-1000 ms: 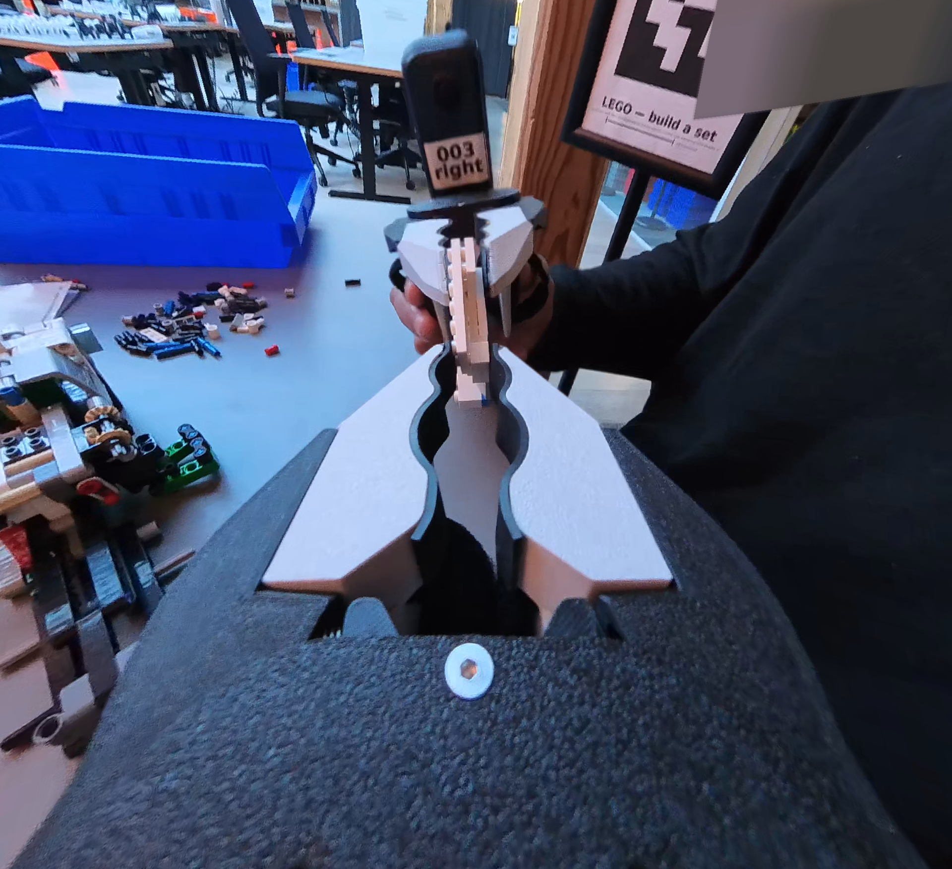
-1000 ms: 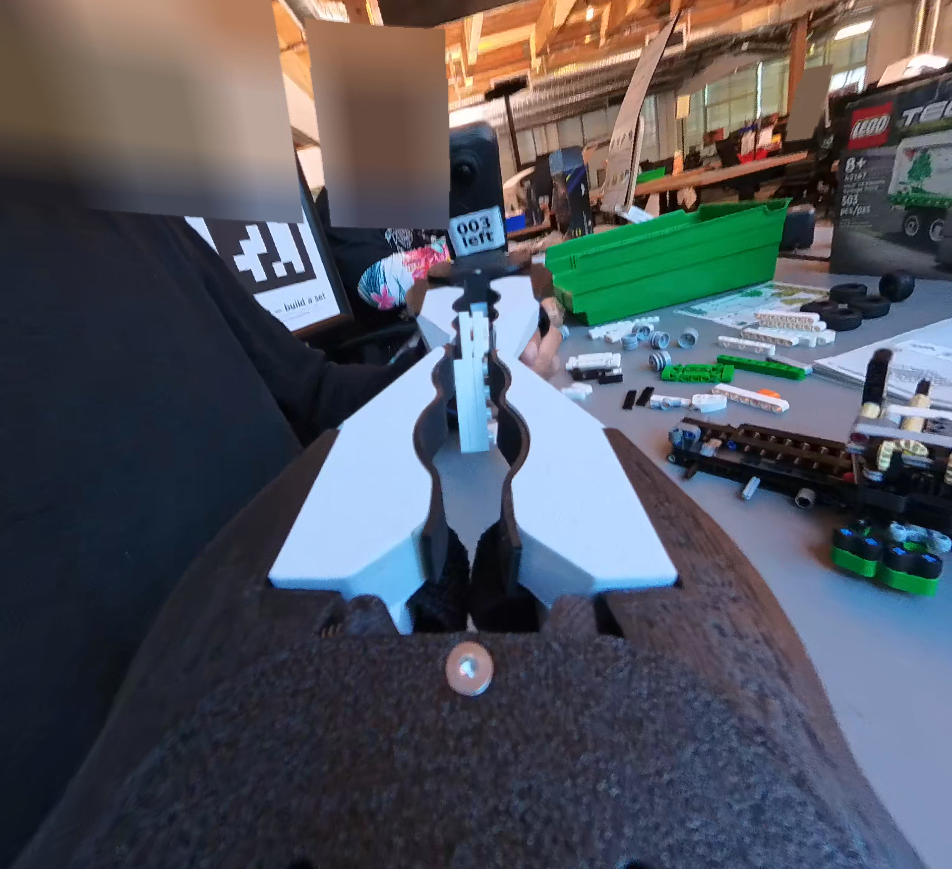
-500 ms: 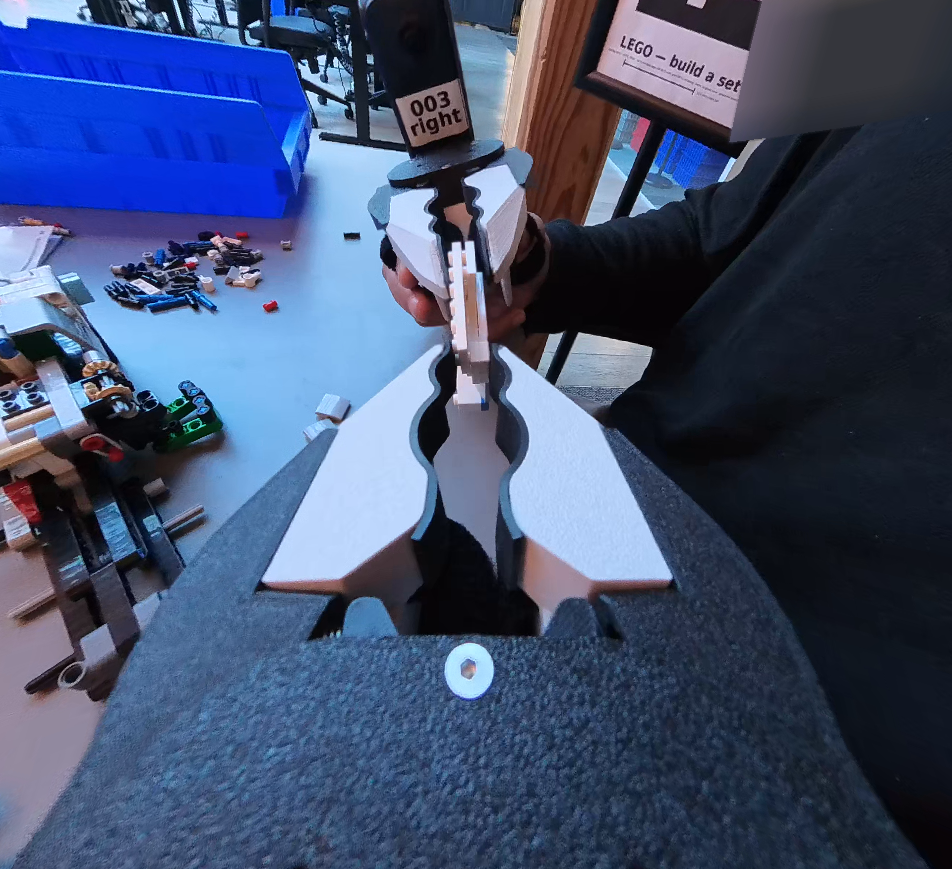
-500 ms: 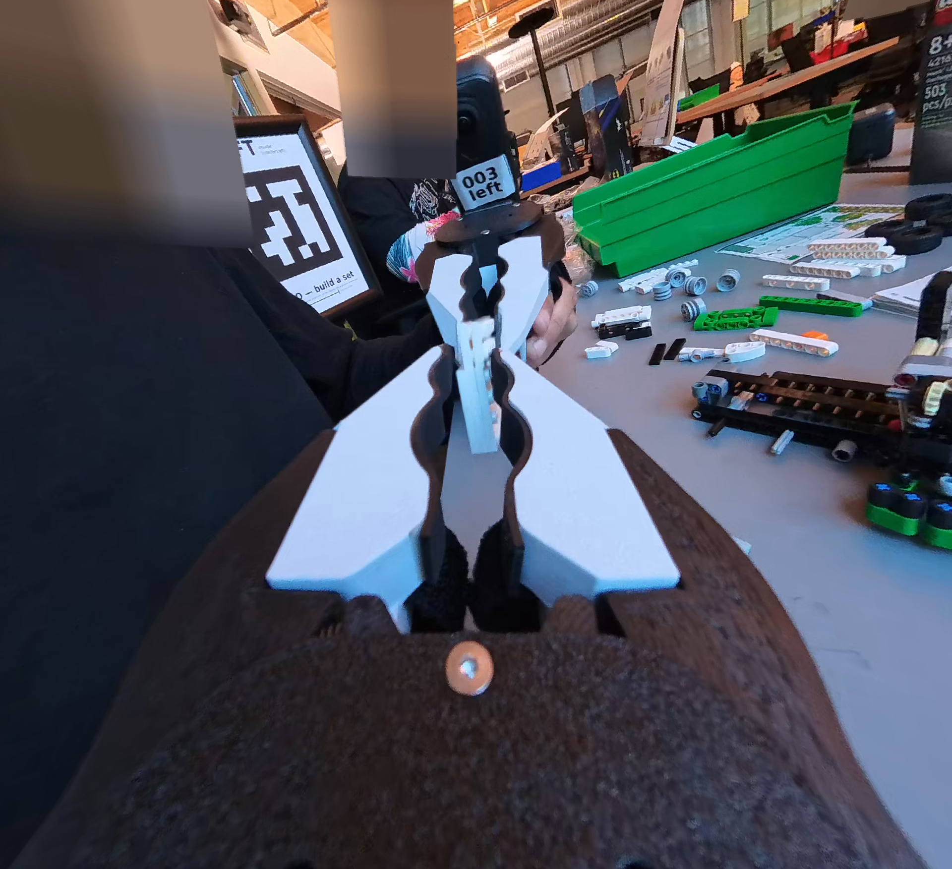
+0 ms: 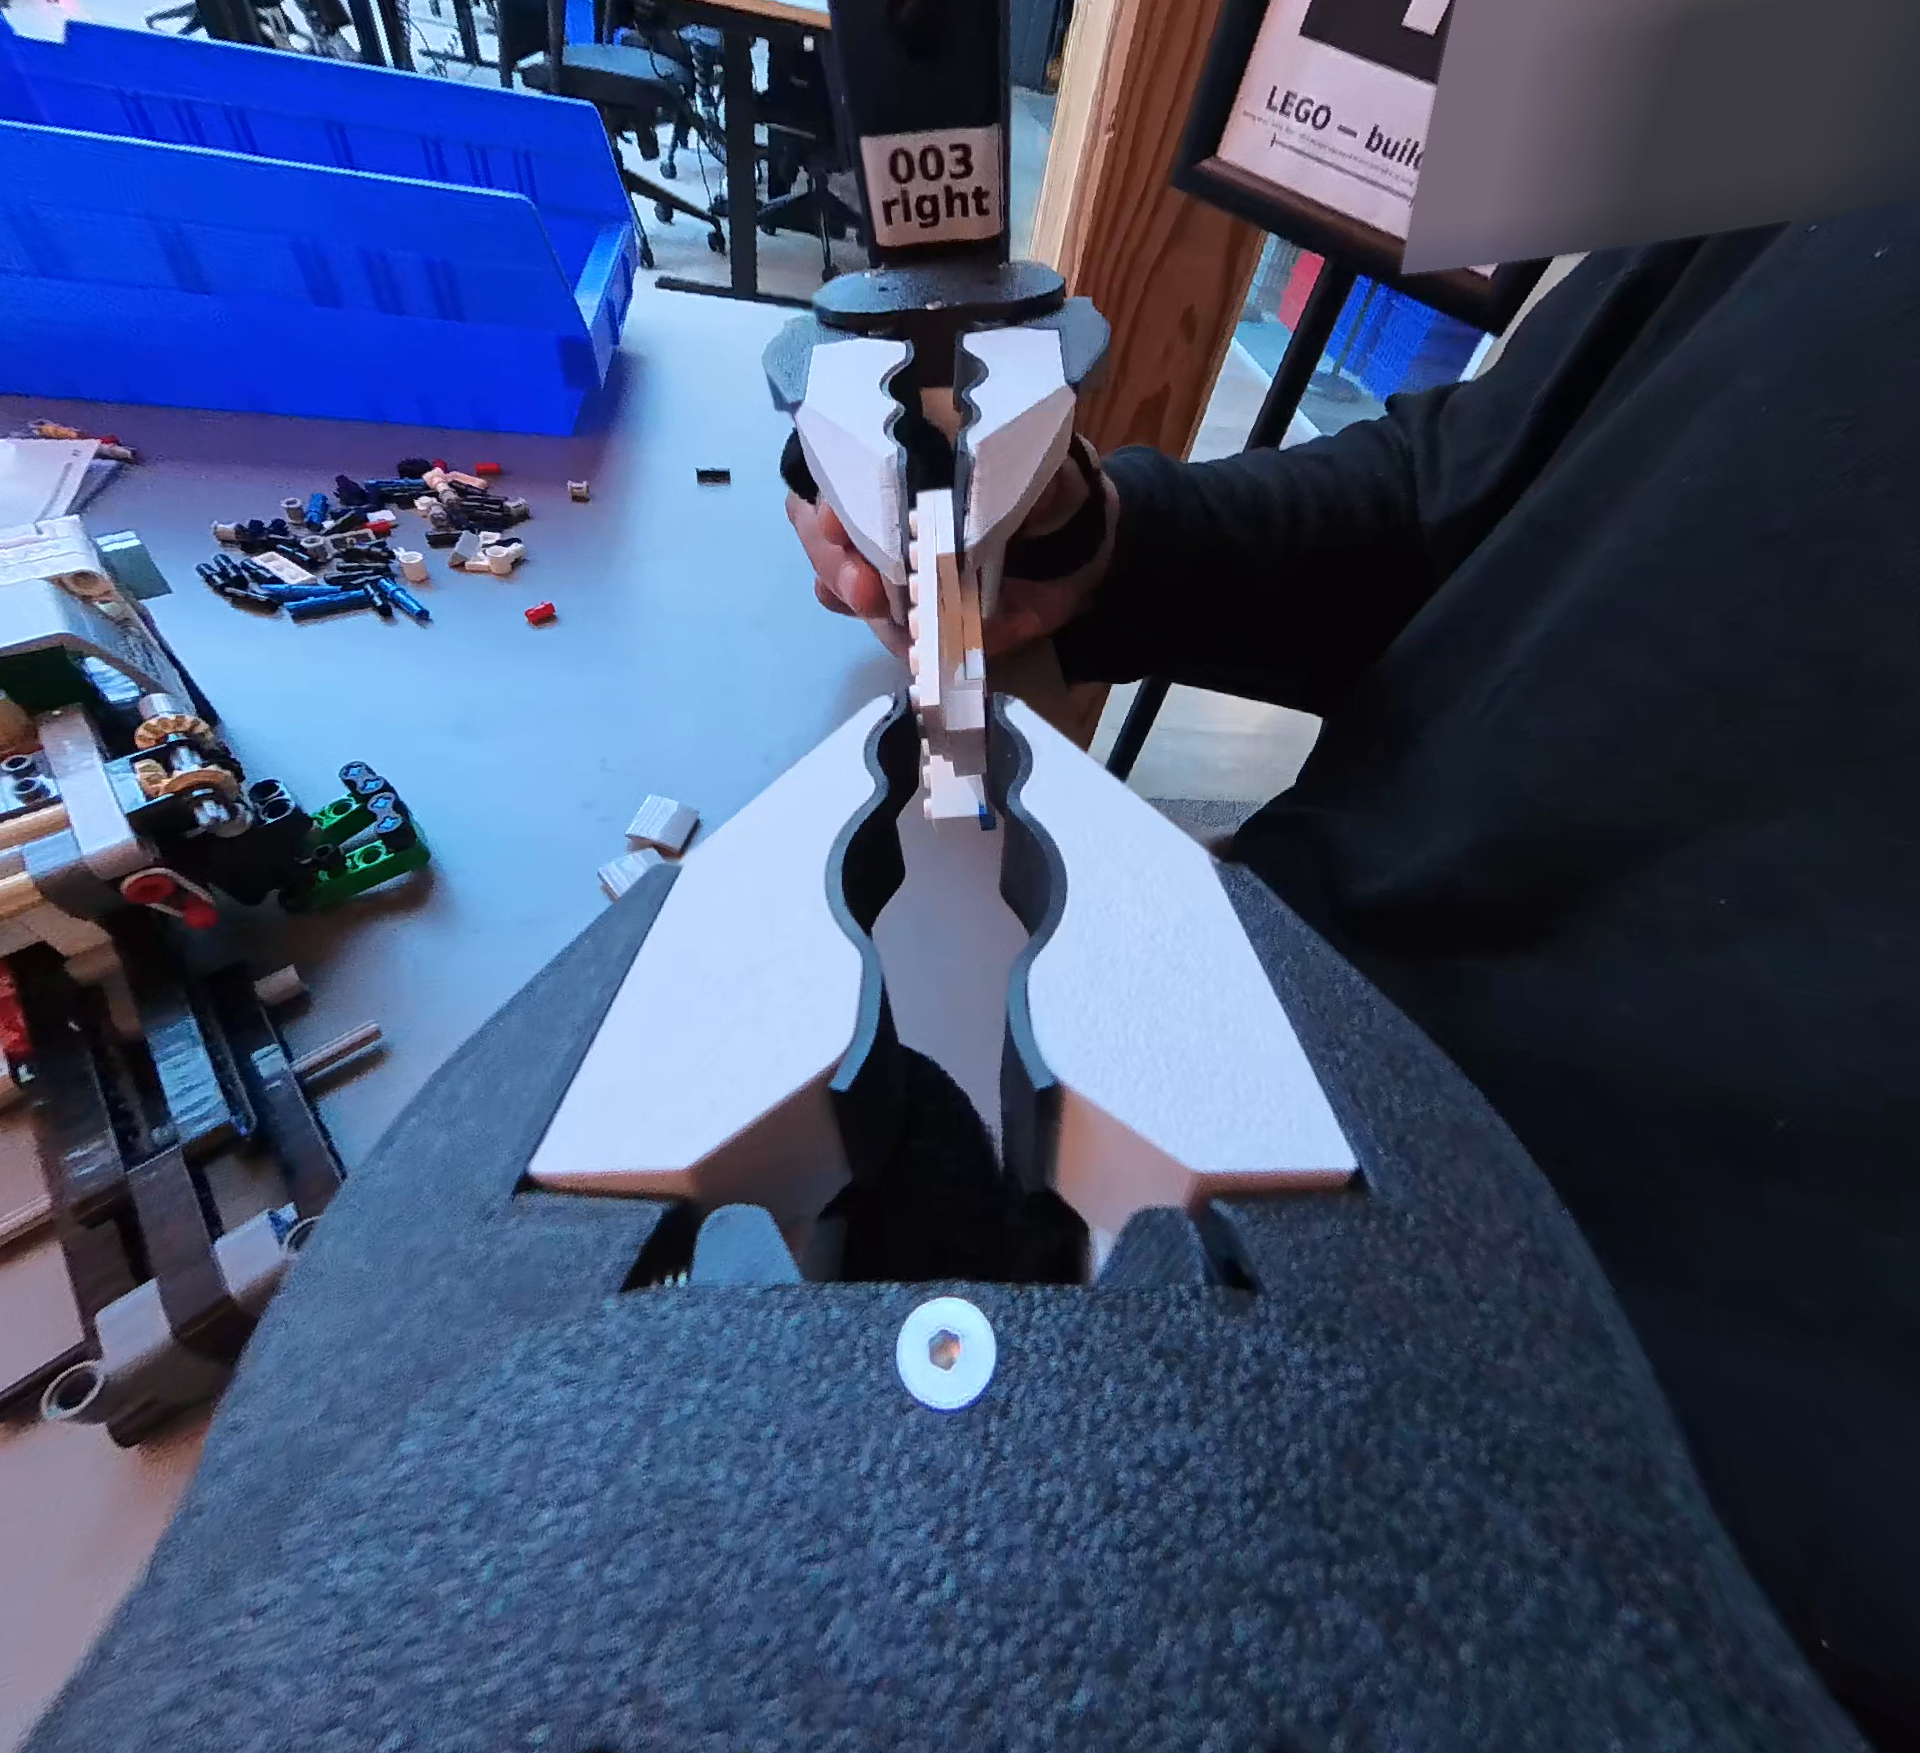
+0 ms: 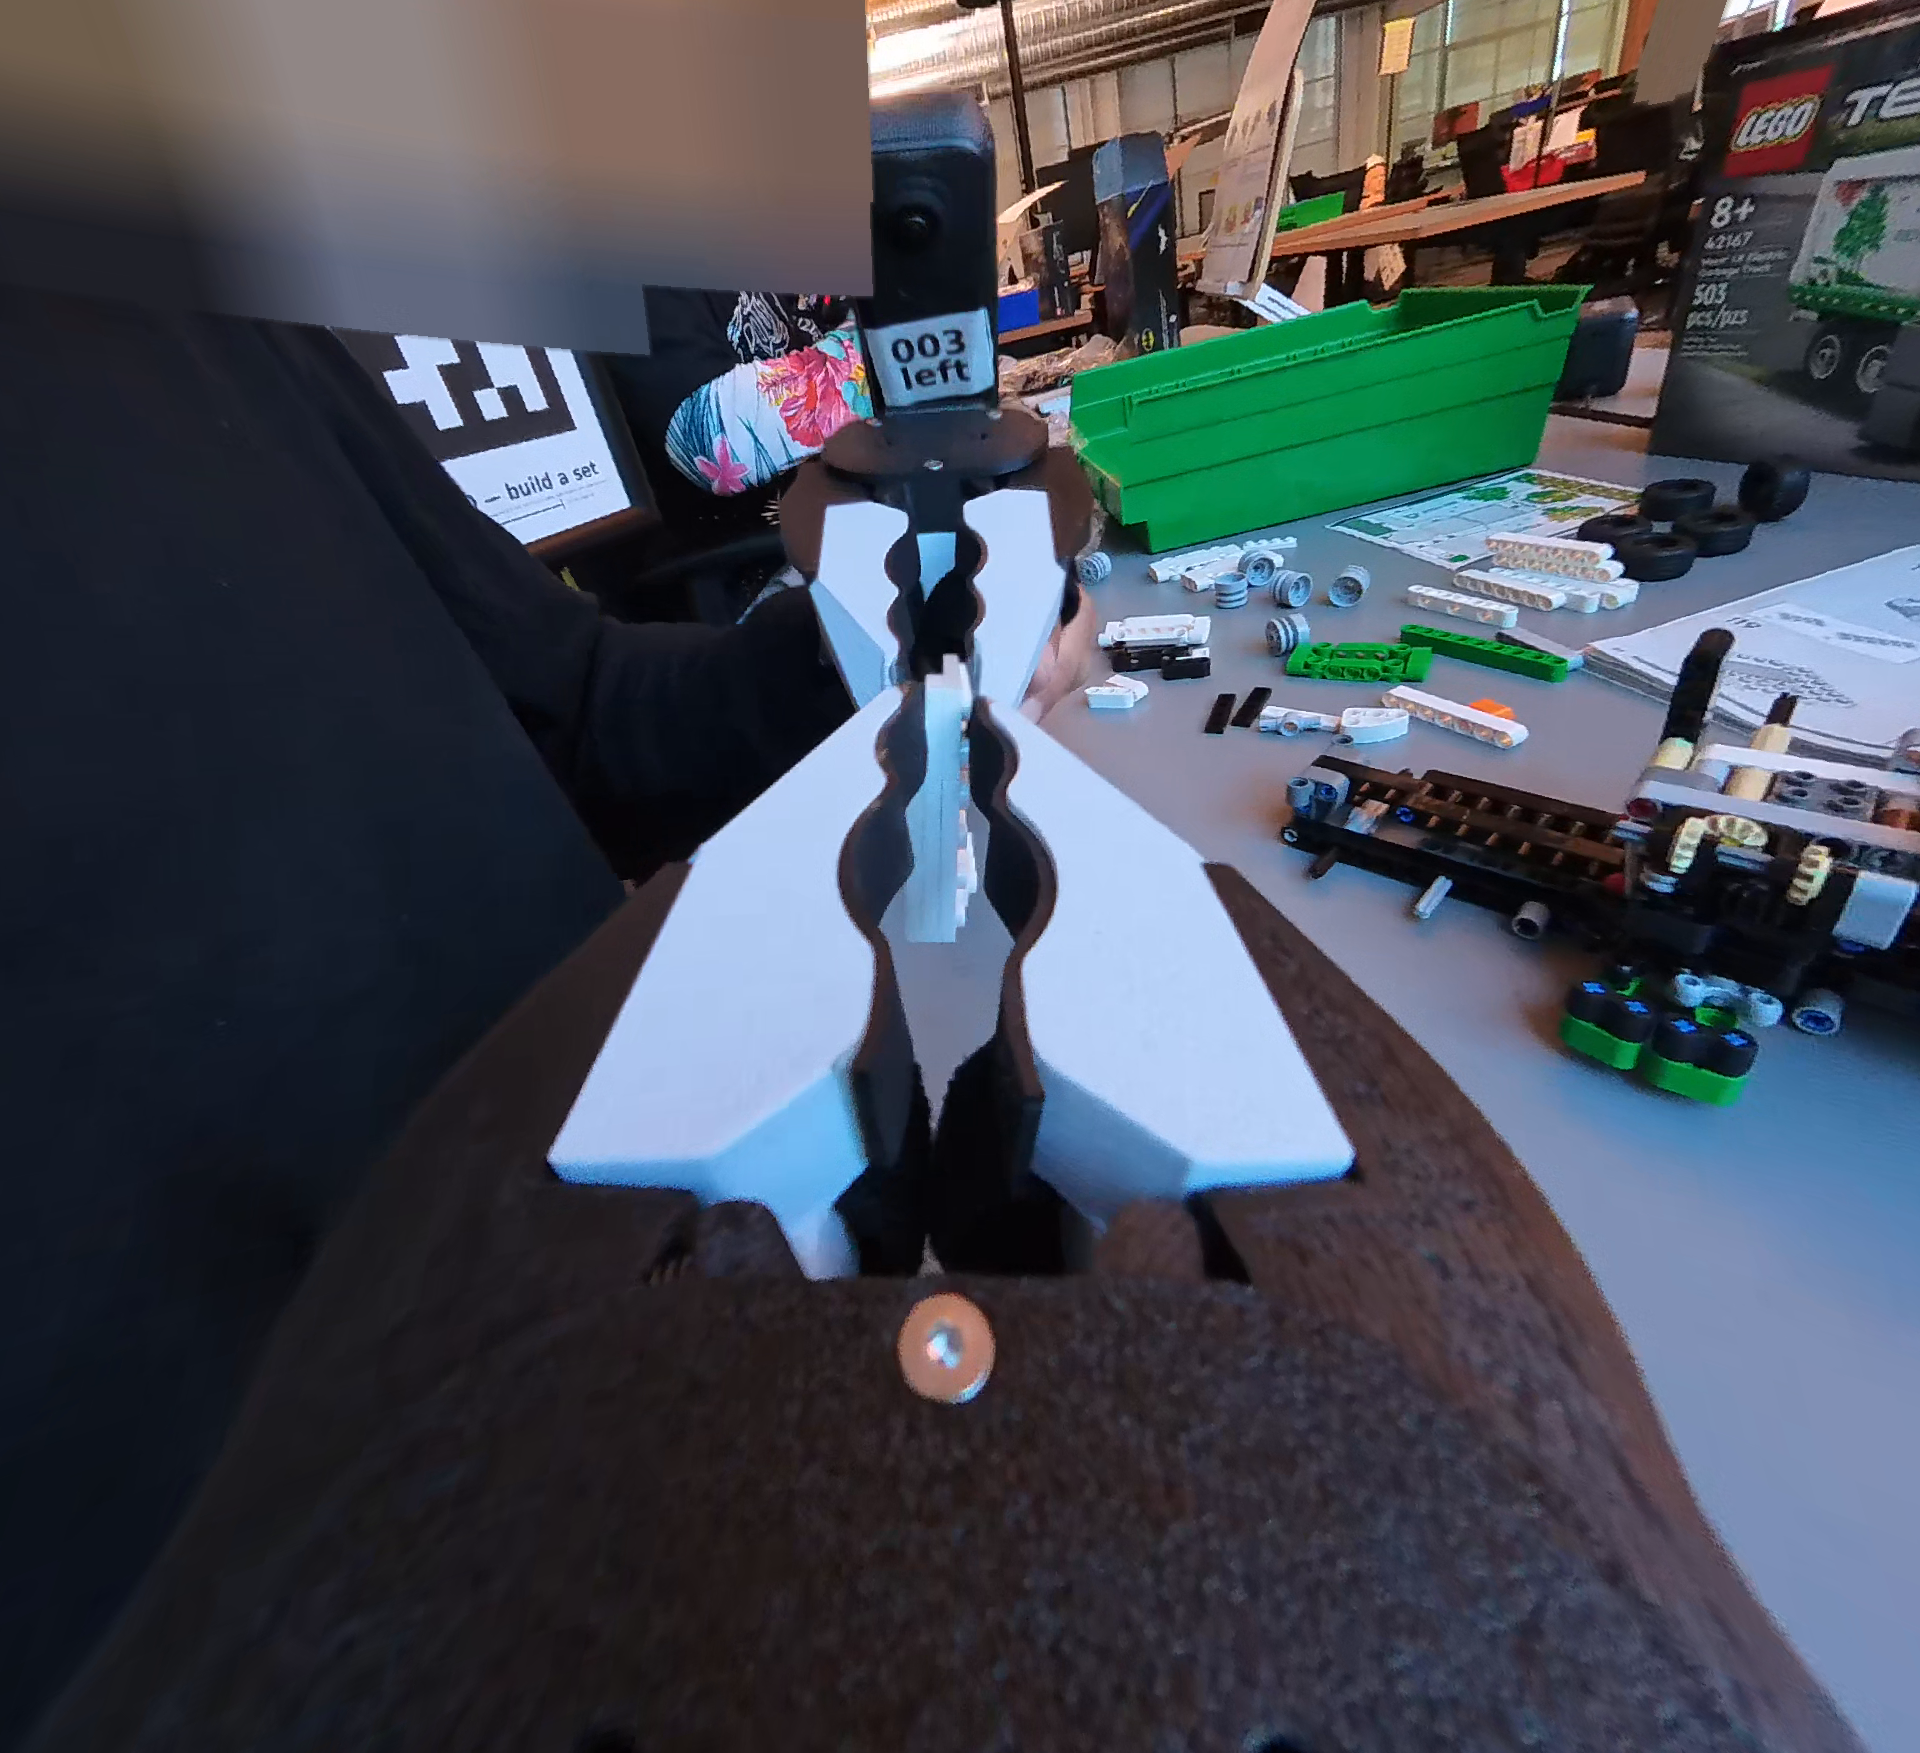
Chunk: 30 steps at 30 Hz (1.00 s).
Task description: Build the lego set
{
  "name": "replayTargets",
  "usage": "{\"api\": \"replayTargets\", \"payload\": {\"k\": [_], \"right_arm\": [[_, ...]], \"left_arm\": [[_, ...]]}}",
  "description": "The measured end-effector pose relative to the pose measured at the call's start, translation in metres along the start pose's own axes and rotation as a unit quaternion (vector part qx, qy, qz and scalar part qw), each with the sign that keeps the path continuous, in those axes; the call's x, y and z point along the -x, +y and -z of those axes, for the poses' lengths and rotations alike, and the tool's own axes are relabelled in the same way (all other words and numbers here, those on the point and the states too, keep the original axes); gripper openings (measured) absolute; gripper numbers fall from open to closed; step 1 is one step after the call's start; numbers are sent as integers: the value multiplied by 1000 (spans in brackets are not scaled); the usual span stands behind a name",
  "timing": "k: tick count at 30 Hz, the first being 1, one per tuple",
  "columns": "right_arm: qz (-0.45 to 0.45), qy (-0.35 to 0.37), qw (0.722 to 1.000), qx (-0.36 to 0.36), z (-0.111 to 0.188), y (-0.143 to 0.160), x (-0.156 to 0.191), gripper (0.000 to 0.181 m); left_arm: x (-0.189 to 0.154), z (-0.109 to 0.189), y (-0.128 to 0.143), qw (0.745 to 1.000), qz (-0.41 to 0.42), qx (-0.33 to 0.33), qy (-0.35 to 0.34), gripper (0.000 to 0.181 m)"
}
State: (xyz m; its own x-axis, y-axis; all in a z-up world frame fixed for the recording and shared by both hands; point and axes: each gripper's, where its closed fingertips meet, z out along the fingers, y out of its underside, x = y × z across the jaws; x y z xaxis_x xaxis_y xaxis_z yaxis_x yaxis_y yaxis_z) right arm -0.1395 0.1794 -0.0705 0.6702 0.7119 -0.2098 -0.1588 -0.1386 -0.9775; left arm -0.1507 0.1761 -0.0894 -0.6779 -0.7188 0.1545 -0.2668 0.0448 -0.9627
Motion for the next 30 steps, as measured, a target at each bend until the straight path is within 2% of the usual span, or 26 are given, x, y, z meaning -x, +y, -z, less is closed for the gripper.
{"api": "replayTargets", "payload": {"k": [5,9,11,13,16,25,28,30], "right_arm": [[-23,7,999,-37,1,-10,-4,7],[-42,-7,997,-60,0,-14,-2,7],[-61,-20,996,-61,1,-12,-1,8],[-51,-17,998,-35,2,-4,-4,23],[-10,-13,1000,-8,5,1,-1,13],[34,-11,999,10,5,1,3,8],[32,-4,999,-21,7,-8,2,8],[36,6,998,-57,6,-16,1,8]], "left_arm": [[2,-2,-1,998,49,-33,18,26],[0,-6,-2,999,19,-31,6,7],[1,-6,0,1000,8,-26,-4,7],[1,-3,-3,999,-7,-32,-13,6],[2,-2,0,1000,-14,-22,-17,7],[-3,-8,3,999,-27,-15,-13,7],[-1,-7,-6,998,-22,-46,-23,7],[-1,-6,-12,997,-19,-64,-27,16]]}}
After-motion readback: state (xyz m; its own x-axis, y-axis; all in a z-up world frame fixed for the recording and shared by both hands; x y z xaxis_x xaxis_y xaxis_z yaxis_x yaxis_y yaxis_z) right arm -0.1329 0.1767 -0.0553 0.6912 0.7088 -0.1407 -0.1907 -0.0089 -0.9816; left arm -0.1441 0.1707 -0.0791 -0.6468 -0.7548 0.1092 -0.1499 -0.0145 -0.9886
